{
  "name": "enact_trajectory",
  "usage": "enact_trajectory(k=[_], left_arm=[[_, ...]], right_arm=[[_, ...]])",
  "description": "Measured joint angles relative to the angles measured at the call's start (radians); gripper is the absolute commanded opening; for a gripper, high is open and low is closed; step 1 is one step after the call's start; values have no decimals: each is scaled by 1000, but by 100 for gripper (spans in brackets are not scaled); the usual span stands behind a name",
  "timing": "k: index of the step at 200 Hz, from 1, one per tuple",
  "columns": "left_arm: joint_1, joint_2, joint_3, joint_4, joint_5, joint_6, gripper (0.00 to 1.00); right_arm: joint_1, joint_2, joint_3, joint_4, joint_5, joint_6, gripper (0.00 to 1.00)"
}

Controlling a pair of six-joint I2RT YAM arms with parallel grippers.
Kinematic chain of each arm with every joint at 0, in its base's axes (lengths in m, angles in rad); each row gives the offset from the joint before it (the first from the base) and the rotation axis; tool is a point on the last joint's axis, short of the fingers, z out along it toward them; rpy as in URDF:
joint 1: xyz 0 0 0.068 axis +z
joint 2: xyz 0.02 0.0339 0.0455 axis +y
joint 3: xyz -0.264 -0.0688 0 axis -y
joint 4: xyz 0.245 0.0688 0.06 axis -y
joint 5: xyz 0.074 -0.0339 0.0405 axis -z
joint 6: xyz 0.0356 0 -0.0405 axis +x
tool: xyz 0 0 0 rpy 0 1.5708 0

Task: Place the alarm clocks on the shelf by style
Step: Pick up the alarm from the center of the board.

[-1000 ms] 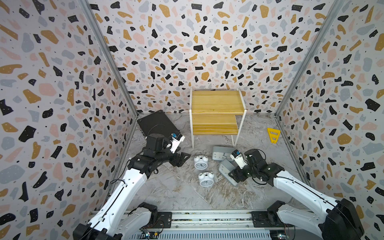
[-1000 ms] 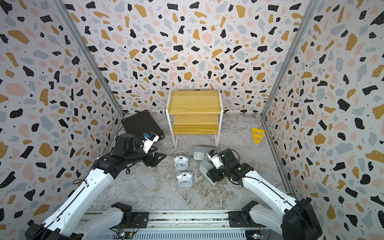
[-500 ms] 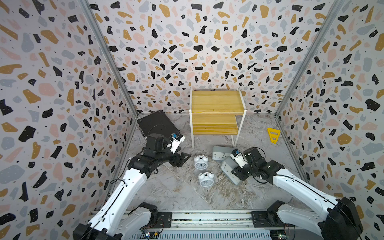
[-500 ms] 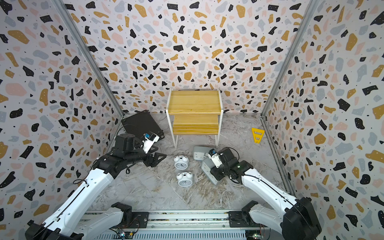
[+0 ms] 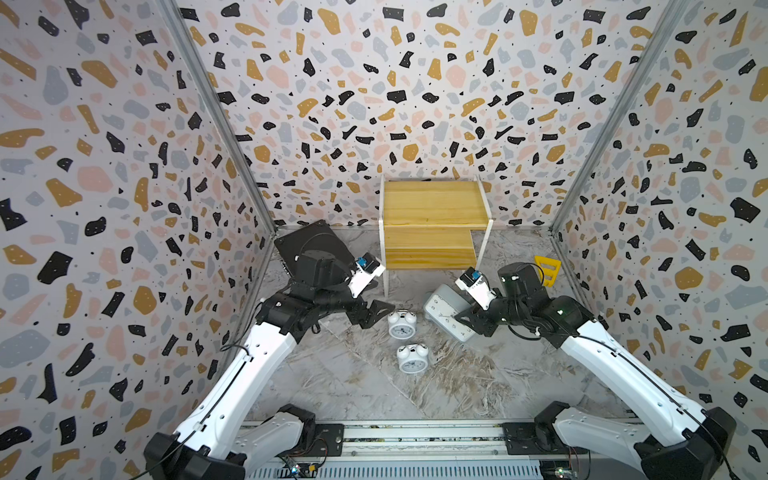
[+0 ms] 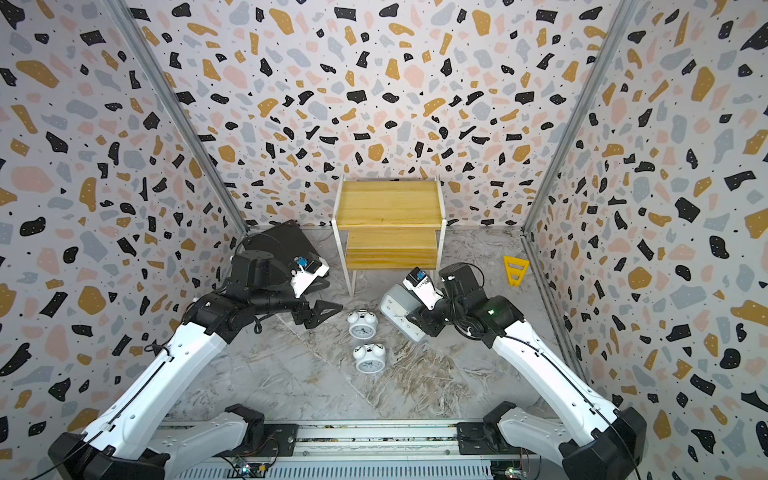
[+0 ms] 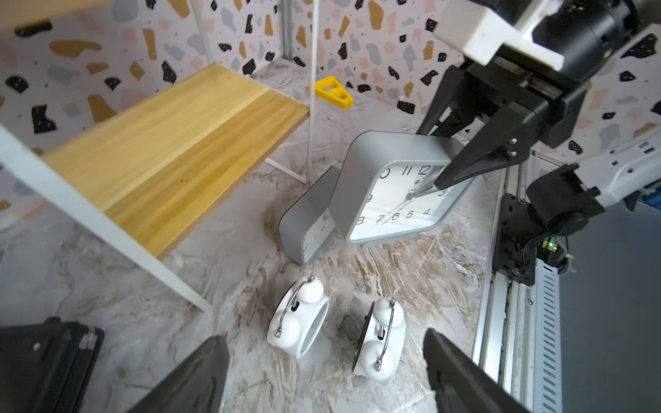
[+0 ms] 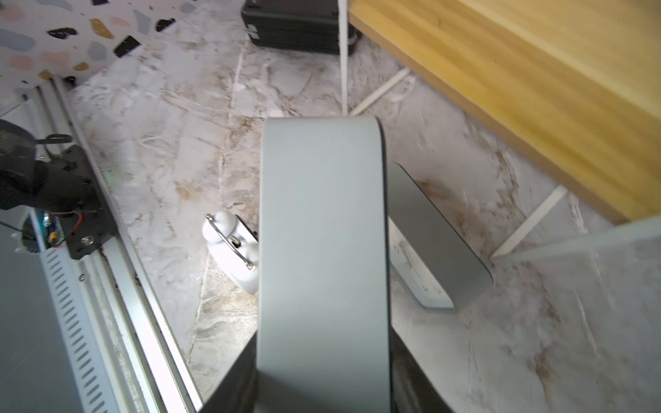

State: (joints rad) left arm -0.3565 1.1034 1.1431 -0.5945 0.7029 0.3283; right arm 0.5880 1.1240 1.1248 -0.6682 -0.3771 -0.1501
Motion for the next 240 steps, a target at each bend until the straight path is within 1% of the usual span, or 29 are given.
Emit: enact_trajectory(k=[17, 46, 88, 121, 162, 181, 191, 200, 227, 240], left_arm=[[-12, 40, 62, -25, 44, 50, 96], [-63, 114, 157, -66, 106, 134, 98], [-107, 216, 233, -119, 156, 204, 98], [-126, 263, 243, -139, 160, 230, 97], [-150, 289, 245, -146, 188, 237, 92], [-156, 298, 245, -148, 202, 237, 85], [-157, 301, 245, -153, 211, 244, 78], [-158, 303, 246, -160, 221, 249, 68], [-158, 313, 261, -187, 243, 259, 35], [-157, 315, 269, -191, 246, 278, 22]], right_arm=[[0, 36, 57, -24, -68, -50, 28], [0, 106, 148, -82, -159, -123, 27], [0, 156, 224, -140, -235, -211, 27], [0, 156, 233, -177, -268, -256, 28], [0, 156, 239, -198, -298, -291, 28], [2, 156, 240, -206, -306, -302, 28], [2, 156, 240, -209, -307, -305, 28], [2, 156, 240, -212, -307, -307, 28], [2, 156, 240, -214, -307, -308, 28], [0, 156, 240, -217, -314, -304, 29]])
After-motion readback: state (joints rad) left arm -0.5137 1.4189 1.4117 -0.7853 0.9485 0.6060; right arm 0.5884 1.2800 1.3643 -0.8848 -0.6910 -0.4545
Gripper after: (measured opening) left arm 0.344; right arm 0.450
